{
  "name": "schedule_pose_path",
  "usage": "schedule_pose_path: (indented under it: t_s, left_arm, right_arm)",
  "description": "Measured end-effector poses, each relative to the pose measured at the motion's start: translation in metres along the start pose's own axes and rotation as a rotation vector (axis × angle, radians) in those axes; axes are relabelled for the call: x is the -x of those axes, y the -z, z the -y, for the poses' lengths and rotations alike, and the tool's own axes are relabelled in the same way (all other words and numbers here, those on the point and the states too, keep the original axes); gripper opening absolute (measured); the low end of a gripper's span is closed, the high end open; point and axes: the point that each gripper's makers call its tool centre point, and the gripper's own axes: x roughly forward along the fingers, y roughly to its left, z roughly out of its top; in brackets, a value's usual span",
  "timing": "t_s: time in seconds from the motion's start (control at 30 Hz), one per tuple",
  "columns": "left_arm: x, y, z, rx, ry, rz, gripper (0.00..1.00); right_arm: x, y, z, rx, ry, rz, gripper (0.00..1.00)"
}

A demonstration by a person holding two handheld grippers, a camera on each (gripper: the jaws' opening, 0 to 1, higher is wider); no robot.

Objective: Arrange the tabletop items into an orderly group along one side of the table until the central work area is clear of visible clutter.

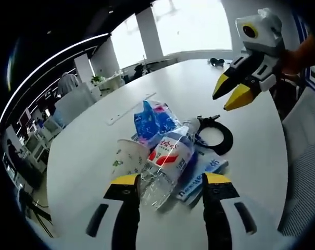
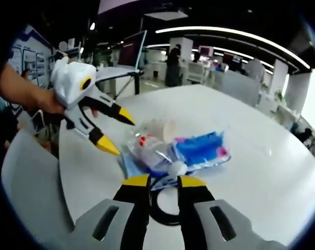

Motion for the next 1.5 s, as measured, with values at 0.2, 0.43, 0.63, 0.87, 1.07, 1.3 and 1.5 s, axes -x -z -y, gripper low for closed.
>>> schedule_pose_path:
  t_s: [0.2, 0.43, 0.63, 0.87, 1.07, 1.3, 1.5]
  left_arm:
    - [-0.005, 0.001, 0.000, 0.002, 0.007, -0.009, 0.47]
    - [-0.013, -0.001, -0.002, -0.014, 0.021, -0.025, 0.46]
    - [-0.021, -0.002, -0.004, -0.057, 0.041, -0.043, 0.46]
    - [-0.027, -0.004, -0.003, -0.074, 0.066, -0.057, 0.44]
    - [-0.034, -0.006, -0.001, -0.118, 0.092, -0.075, 0.45]
    - [-0.043, -0.008, 0.000, -0.139, 0.129, -0.093, 0.44]
    - [-0.047, -0.007, 0.000, -0.161, 0.156, -0.110, 0.44]
  right_arm:
    - [-0.004, -0.002, 0.003, -0.016, -0.003, 0.008, 0.16]
    - [-0.013, -0.003, 0.004, -0.066, -0.021, 0.009, 0.17]
    - [-0.021, -0.001, 0.005, -0.108, -0.036, 0.003, 0.18]
    - [-0.026, 0.001, 0.009, -0.145, -0.033, 0.005, 0.18]
    - [-0.032, 0.004, 0.011, -0.180, -0.039, -0.007, 0.18]
    - [-0.036, 0.007, 0.015, -0.222, -0.036, -0.011, 0.18]
    - [-0.039, 0.013, 0.018, -0.255, -0.033, -0.019, 0.18]
